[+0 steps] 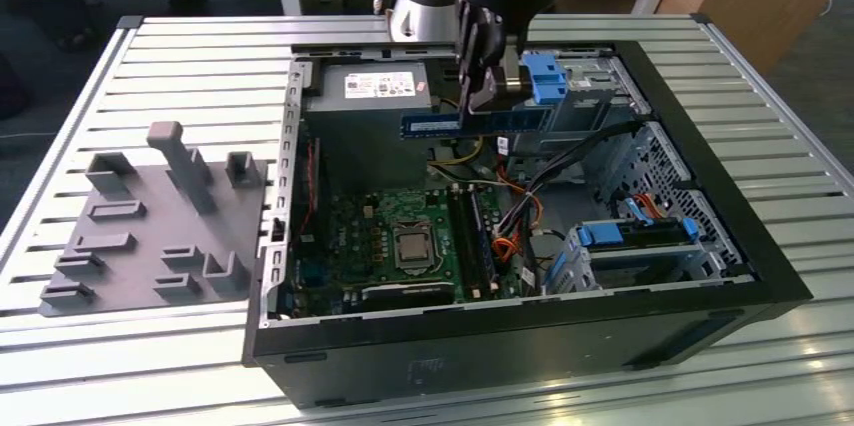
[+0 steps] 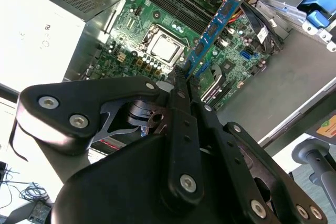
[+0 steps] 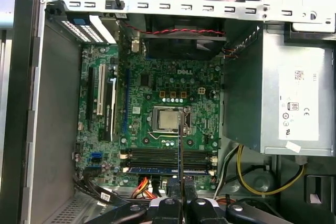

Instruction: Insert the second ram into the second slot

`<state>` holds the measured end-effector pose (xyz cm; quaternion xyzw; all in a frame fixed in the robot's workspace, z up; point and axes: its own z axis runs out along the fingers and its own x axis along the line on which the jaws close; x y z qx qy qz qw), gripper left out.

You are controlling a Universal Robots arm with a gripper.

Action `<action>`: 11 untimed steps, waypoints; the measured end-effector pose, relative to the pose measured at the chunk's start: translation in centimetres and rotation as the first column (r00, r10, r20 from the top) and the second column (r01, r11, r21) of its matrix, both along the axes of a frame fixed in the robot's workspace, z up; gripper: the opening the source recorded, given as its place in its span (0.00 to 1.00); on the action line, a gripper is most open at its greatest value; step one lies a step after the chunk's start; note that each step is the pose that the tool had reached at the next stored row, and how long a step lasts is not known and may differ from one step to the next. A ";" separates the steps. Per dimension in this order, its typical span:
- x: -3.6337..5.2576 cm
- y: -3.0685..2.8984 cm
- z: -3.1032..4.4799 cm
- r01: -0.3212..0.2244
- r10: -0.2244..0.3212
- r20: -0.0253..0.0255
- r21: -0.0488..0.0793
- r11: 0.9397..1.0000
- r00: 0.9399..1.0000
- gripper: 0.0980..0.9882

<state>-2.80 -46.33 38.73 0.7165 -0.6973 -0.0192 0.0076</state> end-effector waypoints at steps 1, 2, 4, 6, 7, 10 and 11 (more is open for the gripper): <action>0.00 -0.02 0.00 0.000 0.000 0.000 0.000 1.000 1.000 0.04; 0.00 -0.05 0.00 0.000 0.000 0.000 0.000 1.000 1.000 0.04; 0.00 -0.10 0.00 0.000 0.000 0.000 0.000 1.000 1.000 0.04; 0.00 -0.16 0.00 0.000 0.000 0.000 0.000 1.000 1.000 0.04; 0.00 -0.19 0.00 0.000 0.000 0.000 0.000 1.000 1.000 0.04; 0.00 -0.28 0.00 0.000 0.000 0.000 0.000 1.000 1.000 0.04; 0.00 -0.31 0.00 0.000 0.000 0.000 0.000 1.000 1.000 0.04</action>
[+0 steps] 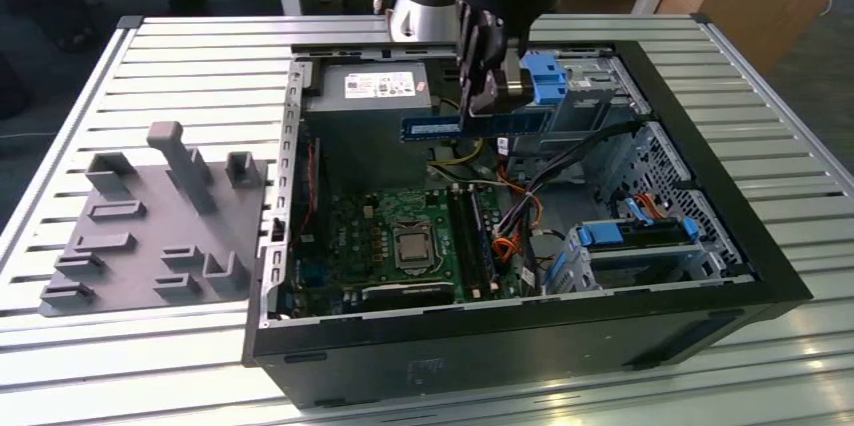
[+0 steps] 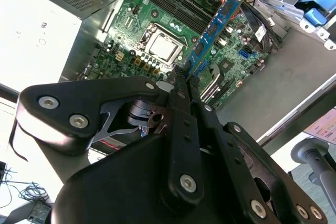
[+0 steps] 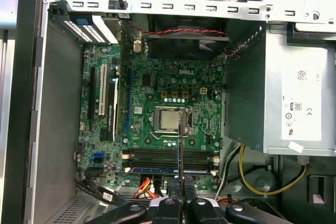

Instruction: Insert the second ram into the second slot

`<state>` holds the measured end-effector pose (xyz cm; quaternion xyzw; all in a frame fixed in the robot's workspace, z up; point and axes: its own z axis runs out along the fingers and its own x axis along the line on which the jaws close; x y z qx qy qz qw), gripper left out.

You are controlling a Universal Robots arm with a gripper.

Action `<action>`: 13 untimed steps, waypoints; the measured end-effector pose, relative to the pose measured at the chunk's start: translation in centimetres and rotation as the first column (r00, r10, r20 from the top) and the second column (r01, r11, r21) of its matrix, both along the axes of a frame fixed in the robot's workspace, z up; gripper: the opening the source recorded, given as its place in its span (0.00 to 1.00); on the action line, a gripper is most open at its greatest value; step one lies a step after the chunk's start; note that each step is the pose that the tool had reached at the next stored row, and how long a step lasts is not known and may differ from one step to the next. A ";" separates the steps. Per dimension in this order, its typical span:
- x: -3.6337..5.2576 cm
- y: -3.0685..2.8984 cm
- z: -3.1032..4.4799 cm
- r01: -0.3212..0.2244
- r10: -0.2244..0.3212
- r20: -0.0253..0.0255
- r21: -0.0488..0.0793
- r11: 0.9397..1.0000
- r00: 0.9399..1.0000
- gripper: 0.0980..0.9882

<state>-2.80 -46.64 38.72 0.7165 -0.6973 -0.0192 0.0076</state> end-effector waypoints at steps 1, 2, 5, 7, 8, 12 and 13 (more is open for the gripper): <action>0.00 -0.03 0.00 0.000 0.000 0.000 0.000 1.000 1.000 0.04; 0.00 -0.06 0.00 0.000 0.000 0.000 0.000 1.000 1.000 0.04; 0.00 -0.13 0.00 0.000 0.000 0.000 0.000 1.000 1.000 0.04; 0.00 -0.18 0.00 0.000 0.000 0.000 0.000 1.000 1.000 0.04; 0.00 -0.20 0.00 0.000 0.000 0.000 0.000 1.000 1.000 0.04; 0.00 -0.29 0.00 0.000 0.000 0.000 0.000 1.000 1.000 0.04; 0.00 -0.32 0.00 0.000 0.000 0.000 0.000 1.000 1.000 0.04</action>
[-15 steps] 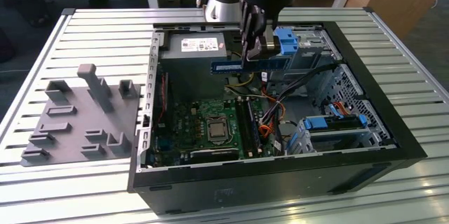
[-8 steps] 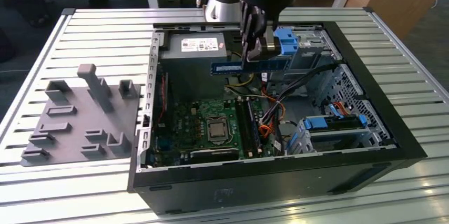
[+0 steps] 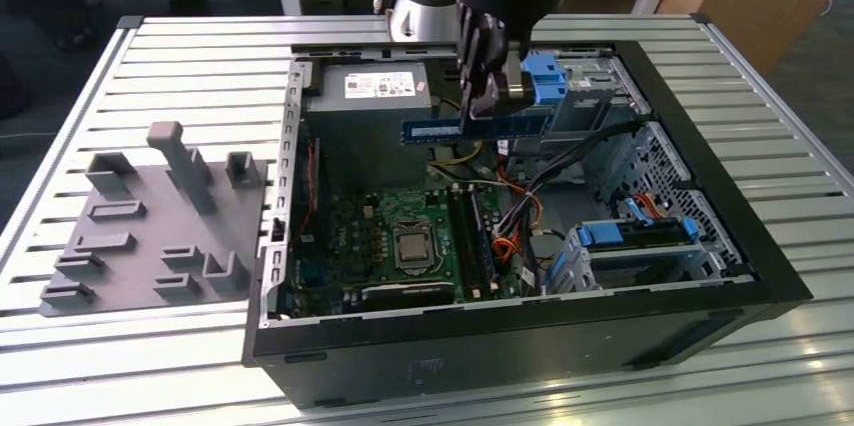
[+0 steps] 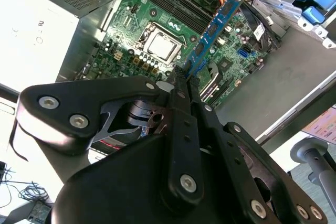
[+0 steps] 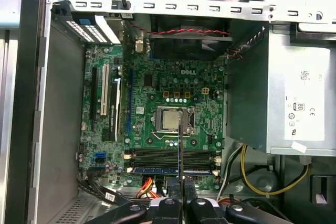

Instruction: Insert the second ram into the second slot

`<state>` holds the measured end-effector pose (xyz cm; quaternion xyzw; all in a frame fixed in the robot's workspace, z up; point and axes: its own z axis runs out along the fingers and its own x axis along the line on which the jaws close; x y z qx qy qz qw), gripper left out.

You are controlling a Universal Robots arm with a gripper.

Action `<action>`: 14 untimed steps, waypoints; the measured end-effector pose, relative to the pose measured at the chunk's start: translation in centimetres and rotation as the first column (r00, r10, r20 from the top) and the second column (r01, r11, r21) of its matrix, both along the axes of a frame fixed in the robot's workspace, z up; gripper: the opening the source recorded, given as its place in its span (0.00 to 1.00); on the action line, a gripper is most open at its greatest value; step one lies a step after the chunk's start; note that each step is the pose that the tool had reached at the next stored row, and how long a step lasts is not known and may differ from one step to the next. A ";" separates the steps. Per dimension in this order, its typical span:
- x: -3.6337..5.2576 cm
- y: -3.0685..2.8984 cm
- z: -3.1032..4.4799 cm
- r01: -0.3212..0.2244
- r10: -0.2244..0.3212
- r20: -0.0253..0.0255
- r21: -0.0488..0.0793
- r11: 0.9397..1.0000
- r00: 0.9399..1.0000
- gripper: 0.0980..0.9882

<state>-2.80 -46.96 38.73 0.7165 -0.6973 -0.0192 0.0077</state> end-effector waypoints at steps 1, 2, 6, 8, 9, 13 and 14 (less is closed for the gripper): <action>0.00 -0.03 0.00 0.000 0.000 0.000 0.000 1.000 1.000 0.04; 0.00 -0.05 0.00 0.000 0.000 0.000 0.000 1.000 1.000 0.04; 0.00 -0.13 0.00 0.000 0.000 0.000 0.000 1.000 1.000 0.04; 0.00 -0.18 0.00 0.000 0.000 0.000 0.000 1.000 1.000 0.04; 0.00 -0.21 0.00 0.000 0.000 0.000 0.000 1.000 1.000 0.04; 0.00 -0.33 0.00 0.000 0.000 0.000 0.000 1.000 1.000 0.04; 0.00 -0.35 0.00 0.000 0.000 0.000 0.000 1.000 1.000 0.04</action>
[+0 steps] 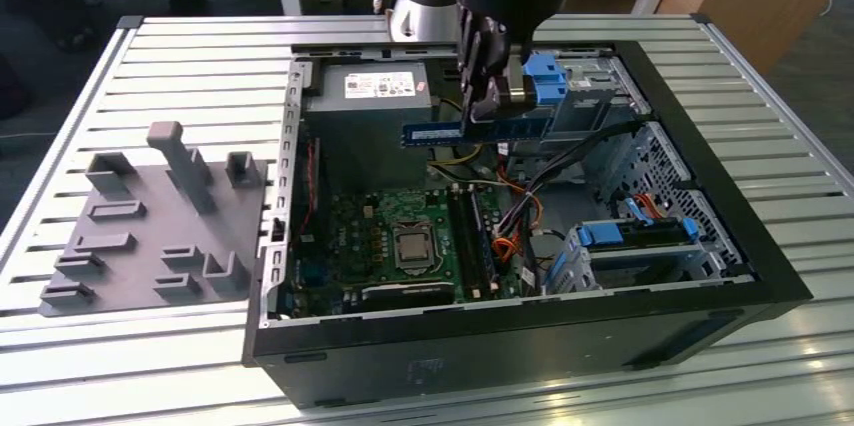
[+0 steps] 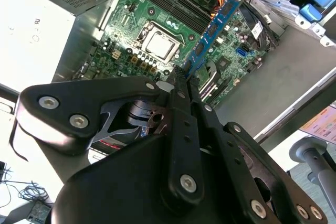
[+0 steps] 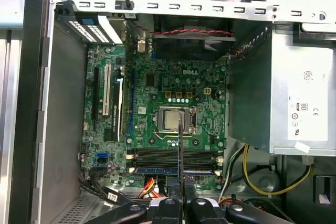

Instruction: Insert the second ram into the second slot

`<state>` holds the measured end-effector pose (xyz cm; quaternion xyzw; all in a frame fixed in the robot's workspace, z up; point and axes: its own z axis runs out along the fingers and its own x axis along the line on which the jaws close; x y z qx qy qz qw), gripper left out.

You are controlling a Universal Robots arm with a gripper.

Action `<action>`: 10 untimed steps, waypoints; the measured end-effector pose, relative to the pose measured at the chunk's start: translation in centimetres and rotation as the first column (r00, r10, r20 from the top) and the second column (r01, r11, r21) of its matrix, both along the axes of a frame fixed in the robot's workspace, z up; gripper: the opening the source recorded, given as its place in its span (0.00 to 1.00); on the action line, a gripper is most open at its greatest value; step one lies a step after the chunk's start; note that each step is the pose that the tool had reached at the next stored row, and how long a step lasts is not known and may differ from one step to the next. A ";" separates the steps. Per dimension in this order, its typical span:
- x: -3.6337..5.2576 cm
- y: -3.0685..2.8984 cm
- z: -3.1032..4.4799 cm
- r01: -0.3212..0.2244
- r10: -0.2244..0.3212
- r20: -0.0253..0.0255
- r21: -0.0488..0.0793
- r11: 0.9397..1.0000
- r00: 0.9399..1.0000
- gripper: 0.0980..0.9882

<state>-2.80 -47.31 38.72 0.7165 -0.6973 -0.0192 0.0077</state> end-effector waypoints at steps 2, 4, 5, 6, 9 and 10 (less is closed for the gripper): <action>0.00 -0.03 0.00 0.000 0.000 0.000 0.000 1.000 1.000 0.04; 0.00 -0.04 -0.01 0.011 -0.011 0.000 0.000 1.000 1.000 0.04; 0.00 -0.04 -0.01 0.026 -0.026 0.000 0.000 1.000 1.000 0.04; 0.00 -0.04 -0.03 0.044 -0.044 0.000 0.000 0.999 0.999 0.04; 0.00 -0.04 -0.06 0.099 -0.099 0.000 0.000 0.995 0.995 0.04; 0.00 -0.04 -0.07 0.117 -0.117 0.000 0.000 0.993 0.993 0.04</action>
